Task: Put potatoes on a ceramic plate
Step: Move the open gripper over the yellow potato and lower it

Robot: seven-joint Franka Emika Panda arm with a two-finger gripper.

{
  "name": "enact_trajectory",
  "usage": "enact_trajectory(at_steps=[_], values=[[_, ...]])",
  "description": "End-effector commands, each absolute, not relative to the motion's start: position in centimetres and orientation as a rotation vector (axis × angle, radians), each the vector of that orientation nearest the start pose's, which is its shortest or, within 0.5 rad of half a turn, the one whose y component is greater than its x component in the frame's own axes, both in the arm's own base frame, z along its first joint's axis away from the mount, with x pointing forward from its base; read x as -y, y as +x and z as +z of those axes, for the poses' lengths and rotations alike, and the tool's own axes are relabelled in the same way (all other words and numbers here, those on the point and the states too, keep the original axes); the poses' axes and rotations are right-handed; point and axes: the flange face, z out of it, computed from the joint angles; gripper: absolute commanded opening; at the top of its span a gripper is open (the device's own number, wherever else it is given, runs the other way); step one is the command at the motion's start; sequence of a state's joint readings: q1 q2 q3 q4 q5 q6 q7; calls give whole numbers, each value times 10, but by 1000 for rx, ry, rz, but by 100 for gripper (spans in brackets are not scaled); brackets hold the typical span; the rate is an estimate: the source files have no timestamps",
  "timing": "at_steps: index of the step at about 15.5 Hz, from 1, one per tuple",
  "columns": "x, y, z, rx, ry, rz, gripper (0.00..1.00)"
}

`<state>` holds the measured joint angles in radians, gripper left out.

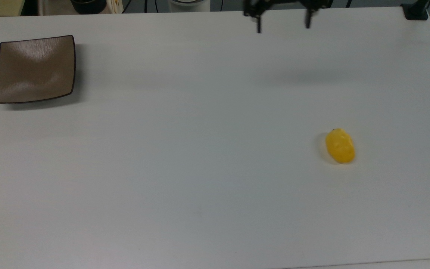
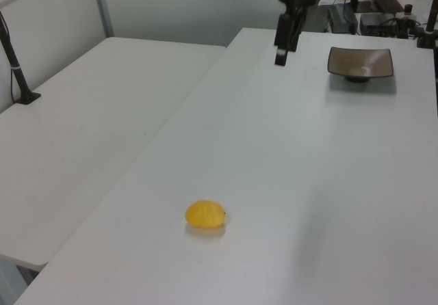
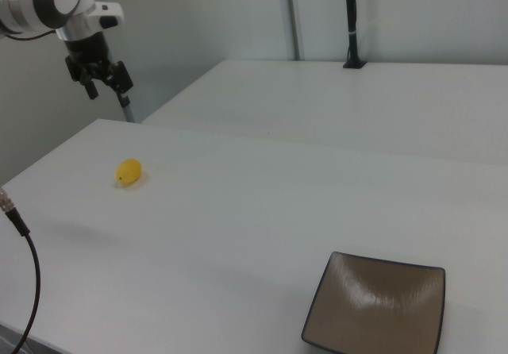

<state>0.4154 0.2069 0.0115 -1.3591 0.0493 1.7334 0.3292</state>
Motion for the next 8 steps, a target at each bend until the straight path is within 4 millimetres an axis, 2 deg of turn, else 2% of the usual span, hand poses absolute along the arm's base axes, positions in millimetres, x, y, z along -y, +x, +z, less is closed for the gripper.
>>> enact_trajectory(at_steps=[1, 3, 5, 8], values=[[-314, 591, 607, 31, -2964, -291, 100], [-335, 597, 596, 22, -2943, -320, 100], [-348, 607, 580, 33, -2934, -341, 100], [-368, 610, 560, 72, -2934, -376, 100]])
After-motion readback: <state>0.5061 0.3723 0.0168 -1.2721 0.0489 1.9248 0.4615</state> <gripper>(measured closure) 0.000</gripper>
